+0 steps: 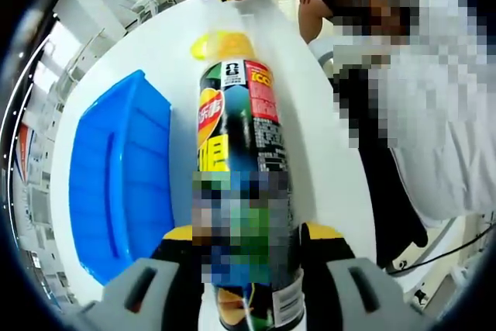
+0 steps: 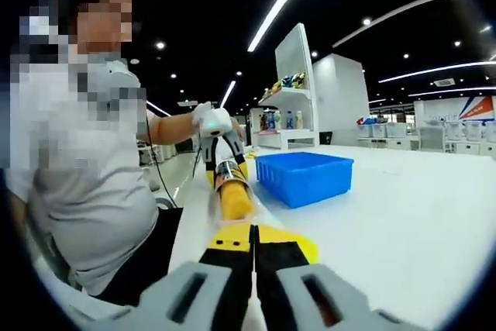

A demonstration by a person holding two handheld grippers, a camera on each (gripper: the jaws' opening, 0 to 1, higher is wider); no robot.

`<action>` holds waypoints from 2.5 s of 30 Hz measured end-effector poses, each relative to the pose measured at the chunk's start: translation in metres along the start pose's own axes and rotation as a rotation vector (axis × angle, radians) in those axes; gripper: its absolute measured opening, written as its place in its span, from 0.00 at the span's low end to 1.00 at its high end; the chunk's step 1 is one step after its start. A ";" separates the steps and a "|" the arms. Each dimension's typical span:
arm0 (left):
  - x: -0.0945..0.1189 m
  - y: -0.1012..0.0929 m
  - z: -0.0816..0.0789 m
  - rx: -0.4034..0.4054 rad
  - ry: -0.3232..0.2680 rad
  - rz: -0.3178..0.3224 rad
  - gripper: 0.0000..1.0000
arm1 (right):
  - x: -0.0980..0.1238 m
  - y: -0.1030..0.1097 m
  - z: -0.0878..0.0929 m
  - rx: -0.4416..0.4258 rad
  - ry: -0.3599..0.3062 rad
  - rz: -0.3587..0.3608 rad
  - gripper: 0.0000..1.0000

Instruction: Open the lid of the chip container on the table, take out the chips, place them into the box in front of the container, and close the lid

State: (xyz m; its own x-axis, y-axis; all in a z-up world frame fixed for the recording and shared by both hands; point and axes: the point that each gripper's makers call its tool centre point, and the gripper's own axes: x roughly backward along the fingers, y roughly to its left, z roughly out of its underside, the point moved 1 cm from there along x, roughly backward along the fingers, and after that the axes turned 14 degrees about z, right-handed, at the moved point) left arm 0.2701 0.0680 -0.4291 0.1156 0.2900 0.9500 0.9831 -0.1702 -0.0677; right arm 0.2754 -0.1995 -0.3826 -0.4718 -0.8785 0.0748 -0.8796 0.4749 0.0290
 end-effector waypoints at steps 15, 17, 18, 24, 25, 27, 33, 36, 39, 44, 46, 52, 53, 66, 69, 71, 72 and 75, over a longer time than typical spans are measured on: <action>0.000 0.000 0.000 0.000 -0.008 -0.003 0.50 | -0.026 0.006 0.025 -0.018 0.104 -0.053 0.01; 0.000 0.000 0.000 0.000 -0.007 -0.004 0.50 | -0.029 0.008 0.027 -0.015 0.107 -0.062 0.01; 0.000 0.000 0.001 -0.001 -0.007 -0.004 0.50 | -0.032 0.010 0.026 -0.011 0.104 -0.064 0.01; -0.001 0.000 0.001 0.004 -0.009 0.001 0.50 | -0.044 0.011 0.025 0.016 0.090 -0.063 0.01; -0.001 0.000 0.001 0.011 -0.012 0.004 0.50 | -0.048 0.009 0.024 -0.010 0.084 -0.048 0.01; -0.001 0.000 0.001 0.012 -0.016 0.005 0.50 | -0.051 0.011 0.023 -0.002 0.085 -0.051 0.01; -0.001 0.000 0.001 0.014 -0.014 0.003 0.50 | -0.064 0.024 0.022 -0.007 0.098 -0.086 0.01; -0.001 0.000 0.001 0.015 -0.013 0.003 0.50 | -0.075 0.033 0.021 0.019 0.122 -0.099 0.01; -0.002 0.000 0.001 0.013 -0.012 0.007 0.50 | -0.088 0.046 0.019 0.036 0.141 -0.130 0.02; -0.002 -0.001 0.000 0.005 -0.004 0.006 0.50 | -0.105 0.059 0.019 0.037 0.147 -0.158 0.02; -0.002 -0.001 0.001 0.006 -0.001 0.008 0.50 | -0.113 0.063 0.018 0.032 0.138 -0.165 0.02; -0.002 0.000 0.001 0.010 0.007 0.006 0.50 | -0.131 0.074 0.017 0.033 0.116 -0.184 0.01; -0.002 0.000 0.001 0.011 0.007 0.006 0.50 | -0.133 0.074 0.017 0.032 0.114 -0.187 0.01; -0.001 -0.001 0.000 0.015 -0.005 0.017 0.50 | -0.141 0.082 0.018 0.044 0.131 -0.196 0.02; -0.001 -0.001 0.001 0.016 -0.002 0.020 0.50 | -0.140 0.083 0.017 0.037 0.130 -0.198 0.02; -0.001 -0.001 0.000 0.016 -0.004 0.021 0.50 | -0.138 0.083 0.019 0.014 0.145 -0.200 0.05; -0.001 -0.001 0.000 0.016 -0.005 0.021 0.50 | -0.136 0.084 0.020 0.012 0.153 -0.208 0.07; -0.001 -0.002 0.000 0.014 -0.012 0.021 0.50 | -0.128 0.081 0.021 0.003 0.163 -0.212 0.14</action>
State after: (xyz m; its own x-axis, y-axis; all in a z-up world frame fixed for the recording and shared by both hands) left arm 0.2685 0.0682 -0.4302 0.1377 0.2982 0.9445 0.9823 -0.1633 -0.0917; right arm 0.2634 -0.0494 -0.4104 -0.2613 -0.9381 0.2273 -0.9580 0.2809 0.0581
